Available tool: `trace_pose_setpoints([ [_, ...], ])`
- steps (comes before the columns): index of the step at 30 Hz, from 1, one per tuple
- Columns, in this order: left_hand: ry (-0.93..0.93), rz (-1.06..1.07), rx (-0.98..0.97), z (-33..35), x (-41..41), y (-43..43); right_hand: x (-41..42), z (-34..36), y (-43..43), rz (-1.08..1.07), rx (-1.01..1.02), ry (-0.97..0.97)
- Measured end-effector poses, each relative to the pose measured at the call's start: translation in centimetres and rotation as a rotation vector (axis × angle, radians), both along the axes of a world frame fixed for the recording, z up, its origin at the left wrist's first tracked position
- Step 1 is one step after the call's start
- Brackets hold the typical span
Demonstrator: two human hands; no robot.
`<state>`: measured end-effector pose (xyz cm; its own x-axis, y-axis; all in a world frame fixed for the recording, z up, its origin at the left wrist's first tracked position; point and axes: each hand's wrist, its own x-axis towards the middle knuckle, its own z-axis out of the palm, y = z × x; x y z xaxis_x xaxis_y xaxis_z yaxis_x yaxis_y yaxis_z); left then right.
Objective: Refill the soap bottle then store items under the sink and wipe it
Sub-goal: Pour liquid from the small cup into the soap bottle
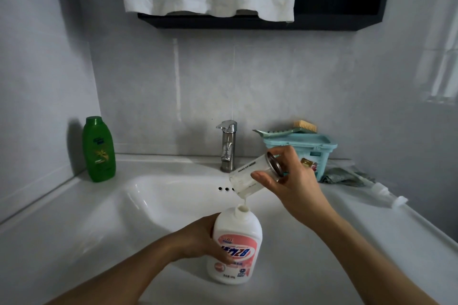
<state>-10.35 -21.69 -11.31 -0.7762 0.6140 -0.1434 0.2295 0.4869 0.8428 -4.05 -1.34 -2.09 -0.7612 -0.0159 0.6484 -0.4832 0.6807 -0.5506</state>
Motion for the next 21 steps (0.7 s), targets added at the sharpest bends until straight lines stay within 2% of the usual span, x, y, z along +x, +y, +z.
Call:
trace_pose_setpoints([
  [21,0.021,-0.007,0.003,0.16,0.12,0.1,-0.04,-0.04,0.1,0.006,-0.022,-0.009],
])
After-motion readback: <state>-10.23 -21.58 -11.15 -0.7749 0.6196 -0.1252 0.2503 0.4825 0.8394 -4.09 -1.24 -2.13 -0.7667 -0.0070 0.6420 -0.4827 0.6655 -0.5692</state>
